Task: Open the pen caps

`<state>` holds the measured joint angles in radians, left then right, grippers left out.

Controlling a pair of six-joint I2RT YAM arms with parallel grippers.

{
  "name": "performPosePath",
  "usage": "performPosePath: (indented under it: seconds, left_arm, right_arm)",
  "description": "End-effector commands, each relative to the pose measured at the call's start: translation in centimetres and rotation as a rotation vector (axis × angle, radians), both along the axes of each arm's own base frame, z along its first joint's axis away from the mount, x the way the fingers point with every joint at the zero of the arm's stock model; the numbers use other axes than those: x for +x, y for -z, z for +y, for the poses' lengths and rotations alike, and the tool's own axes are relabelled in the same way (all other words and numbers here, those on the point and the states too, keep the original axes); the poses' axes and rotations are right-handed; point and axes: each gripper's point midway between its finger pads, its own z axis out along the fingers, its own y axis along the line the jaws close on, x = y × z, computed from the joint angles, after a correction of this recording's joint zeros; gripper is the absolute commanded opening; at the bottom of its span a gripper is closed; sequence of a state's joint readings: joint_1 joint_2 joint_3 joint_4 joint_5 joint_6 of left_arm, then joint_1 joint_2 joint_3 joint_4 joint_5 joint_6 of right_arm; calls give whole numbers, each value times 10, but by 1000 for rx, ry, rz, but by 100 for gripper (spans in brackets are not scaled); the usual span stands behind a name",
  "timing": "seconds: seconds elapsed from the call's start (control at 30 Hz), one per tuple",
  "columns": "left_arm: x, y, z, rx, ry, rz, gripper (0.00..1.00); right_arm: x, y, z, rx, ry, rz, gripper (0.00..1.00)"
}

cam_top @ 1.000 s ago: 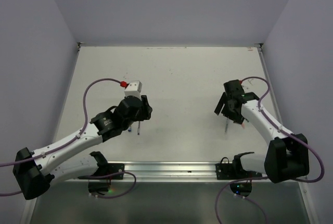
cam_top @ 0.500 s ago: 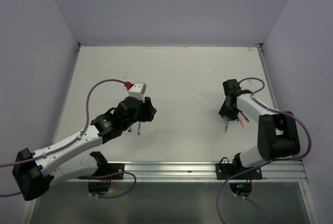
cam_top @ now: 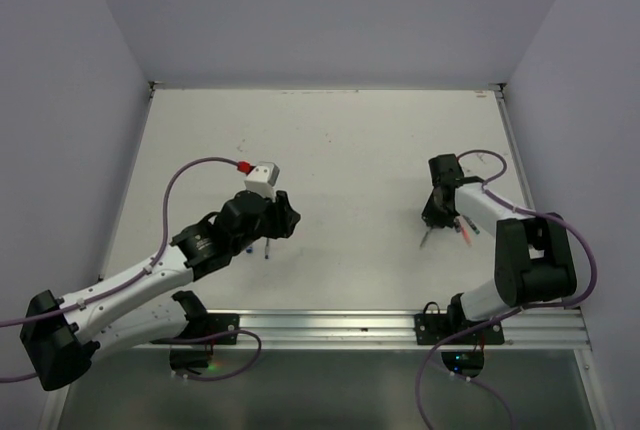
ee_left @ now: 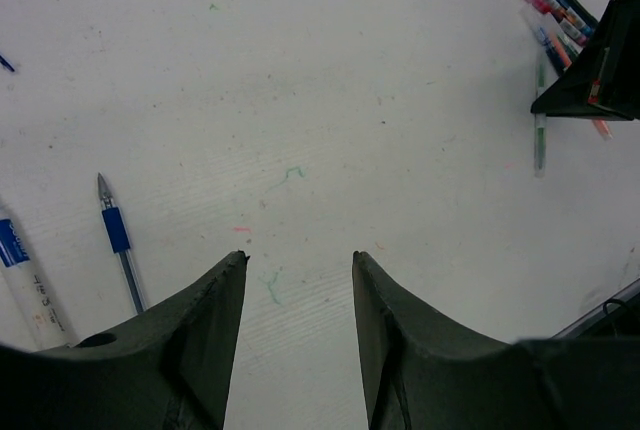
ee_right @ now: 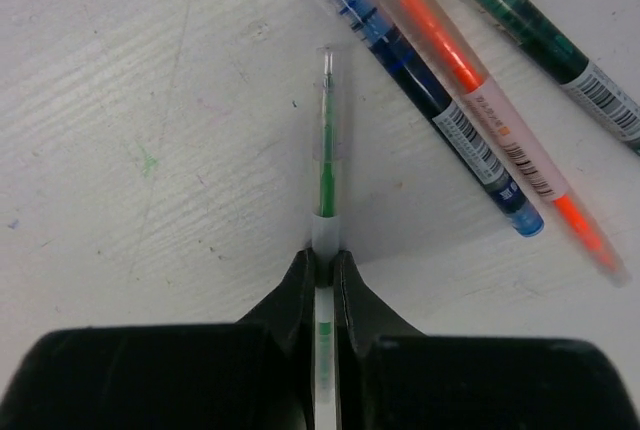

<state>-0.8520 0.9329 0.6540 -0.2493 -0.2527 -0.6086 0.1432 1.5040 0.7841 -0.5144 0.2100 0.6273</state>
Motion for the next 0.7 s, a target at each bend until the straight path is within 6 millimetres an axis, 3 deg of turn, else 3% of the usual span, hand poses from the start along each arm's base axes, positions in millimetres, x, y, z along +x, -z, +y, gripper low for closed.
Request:
performPosePath:
  seconds: [0.0, 0.13, 0.17, 0.27, 0.4, 0.43, 0.53, 0.67]
  left_arm:
    - [-2, -11, -5, -49, 22, -28, 49]
    - [-8, -17, -17, -107, 99, -55, 53]
    - [-11, -13, -19, -118, 116, -54, 53]
    - [-19, -10, -30, -171, 184, -61, 52]
    - [-35, -8, -47, -251, 306, -69, 24]
    - [-36, -8, -50, -276, 320, -80, 22]
    - [-42, -6, -56, -332, 348, -69, 28]
    - [-47, -10, -66, -404, 383, -57, 45]
  right_arm:
    - [2, 15, 22, 91, -56, 4, 0]
    - [10, -9, 59, 81, -166, -67, 0]
    - [20, -22, 70, 81, -194, -105, 0]
    - [22, -49, 109, 129, -278, -173, 0]
    - [14, -91, 171, 303, -414, -313, 0]
    - [14, -104, 187, 364, -445, -362, 0]
    - [3, -129, 217, 485, -507, -436, 0]
    - [-11, -148, 245, 607, -554, -479, 0]
